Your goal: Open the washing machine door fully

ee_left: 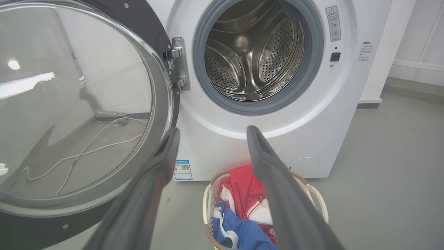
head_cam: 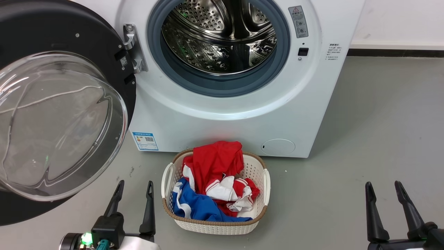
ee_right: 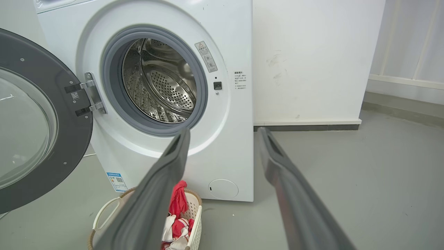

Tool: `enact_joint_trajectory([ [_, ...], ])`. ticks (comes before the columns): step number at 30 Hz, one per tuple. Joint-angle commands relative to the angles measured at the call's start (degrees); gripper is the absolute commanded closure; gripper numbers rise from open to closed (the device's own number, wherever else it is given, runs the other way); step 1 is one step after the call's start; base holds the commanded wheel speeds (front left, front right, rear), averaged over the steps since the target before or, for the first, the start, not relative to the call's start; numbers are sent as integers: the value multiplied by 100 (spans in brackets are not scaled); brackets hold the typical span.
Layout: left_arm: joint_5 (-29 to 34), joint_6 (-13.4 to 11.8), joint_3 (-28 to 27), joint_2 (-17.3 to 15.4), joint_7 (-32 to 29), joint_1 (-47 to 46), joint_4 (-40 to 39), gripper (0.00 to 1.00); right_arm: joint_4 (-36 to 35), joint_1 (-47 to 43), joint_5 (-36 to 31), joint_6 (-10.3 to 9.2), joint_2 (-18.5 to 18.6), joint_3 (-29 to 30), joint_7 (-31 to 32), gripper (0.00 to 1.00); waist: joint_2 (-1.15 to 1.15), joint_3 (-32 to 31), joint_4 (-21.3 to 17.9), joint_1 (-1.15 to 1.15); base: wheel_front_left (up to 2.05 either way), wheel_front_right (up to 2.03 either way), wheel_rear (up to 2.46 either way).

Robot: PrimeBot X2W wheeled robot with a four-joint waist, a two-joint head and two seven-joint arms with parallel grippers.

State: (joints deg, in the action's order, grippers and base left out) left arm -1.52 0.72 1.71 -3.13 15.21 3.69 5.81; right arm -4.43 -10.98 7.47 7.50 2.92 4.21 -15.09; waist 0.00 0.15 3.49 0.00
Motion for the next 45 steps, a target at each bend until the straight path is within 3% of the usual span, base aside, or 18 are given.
enact_joint_trajectory([
  [1,39,-29,-7,-13,-11,-41,-17,0,11,-32,7,-1,-8,-3,-10,0,0,-1,1,0,0,0,0],
  [4,51,-58,-22,-19,-11,-36,-33,0,23,-35,18,-1,-8,-5,-10,0,0,-6,4,0,0,0,0],
  [5,23,-29,-16,-1,0,-3,-4,100,27,1,16,0,-1,-4,0,100,0,-6,4,0,0,0,0],
  [8,-18,-20,-21,16,-16,54,164,100,177,-21,55,0,-2,-21,7,100,0,-6,3,0,0,0,0],
  [26,-2145,143,-217,18,-528,-206,316,100,553,396,2166,0,112,-105,396,100,0,-5,-48,0,0,0,0],
  [45,-3956,285,-373,19,-953,-422,440,100,879,747,3912,0,170,-133,763,100,0,-3,-101,0,0,0,0],
])
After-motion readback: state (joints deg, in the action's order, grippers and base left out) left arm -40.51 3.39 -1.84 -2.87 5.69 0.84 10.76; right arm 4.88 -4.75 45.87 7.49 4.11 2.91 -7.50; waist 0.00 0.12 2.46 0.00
